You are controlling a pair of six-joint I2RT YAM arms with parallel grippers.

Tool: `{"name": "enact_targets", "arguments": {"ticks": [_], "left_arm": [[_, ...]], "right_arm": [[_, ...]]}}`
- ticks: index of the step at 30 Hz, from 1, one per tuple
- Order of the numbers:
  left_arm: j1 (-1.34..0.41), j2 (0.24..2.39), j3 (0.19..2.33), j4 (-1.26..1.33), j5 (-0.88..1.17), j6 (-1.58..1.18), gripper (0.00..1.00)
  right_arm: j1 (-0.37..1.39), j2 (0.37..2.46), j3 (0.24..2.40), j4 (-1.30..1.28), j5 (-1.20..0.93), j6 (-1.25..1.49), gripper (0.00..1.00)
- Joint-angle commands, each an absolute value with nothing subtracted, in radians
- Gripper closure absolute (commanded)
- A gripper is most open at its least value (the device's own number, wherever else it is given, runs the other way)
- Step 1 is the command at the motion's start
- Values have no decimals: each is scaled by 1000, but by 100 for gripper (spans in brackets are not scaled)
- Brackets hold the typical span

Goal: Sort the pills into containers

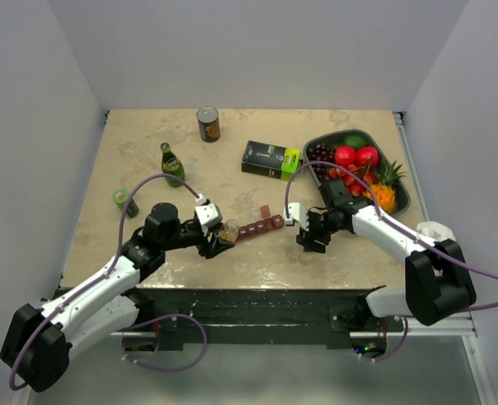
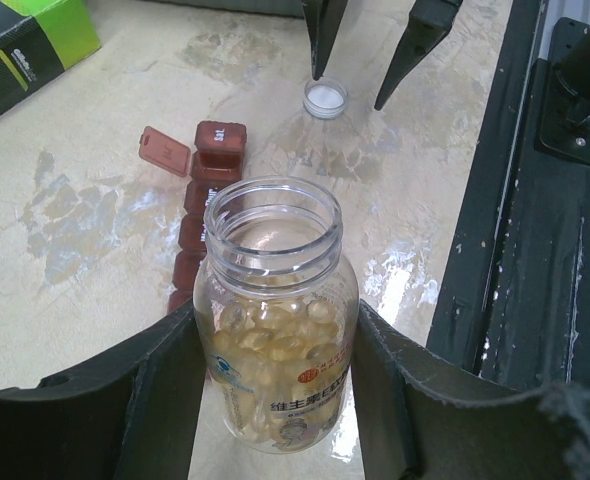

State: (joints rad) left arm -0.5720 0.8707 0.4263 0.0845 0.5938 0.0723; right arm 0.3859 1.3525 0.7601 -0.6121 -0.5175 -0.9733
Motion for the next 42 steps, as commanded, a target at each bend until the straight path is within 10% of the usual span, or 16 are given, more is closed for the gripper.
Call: {"name": "enact_targets", "arguments": {"ticks": [1, 9, 13, 20, 27, 42], "left_arm": [[-577, 850, 465, 133, 606, 89, 100], [-577, 815, 440, 238, 632, 8, 100], [-575, 779, 413, 354, 615, -101, 100], [-577, 758, 384, 449, 554, -182, 100], [-578, 782, 316, 613, 503, -284, 100], [-667, 959, 272, 998, 211, -472, 100]], "right_arm": [[388, 1336, 824, -601, -561, -954, 38], [388, 1313, 1020, -663, -758, -859, 27], [390, 1353, 1075, -609, -817, -769, 2], [388, 1661, 1318, -977, -1083, -974, 1], [468, 1427, 1007, -323, -965, -551, 1], [587, 1453, 963, 20, -1088, -169, 1]]}}
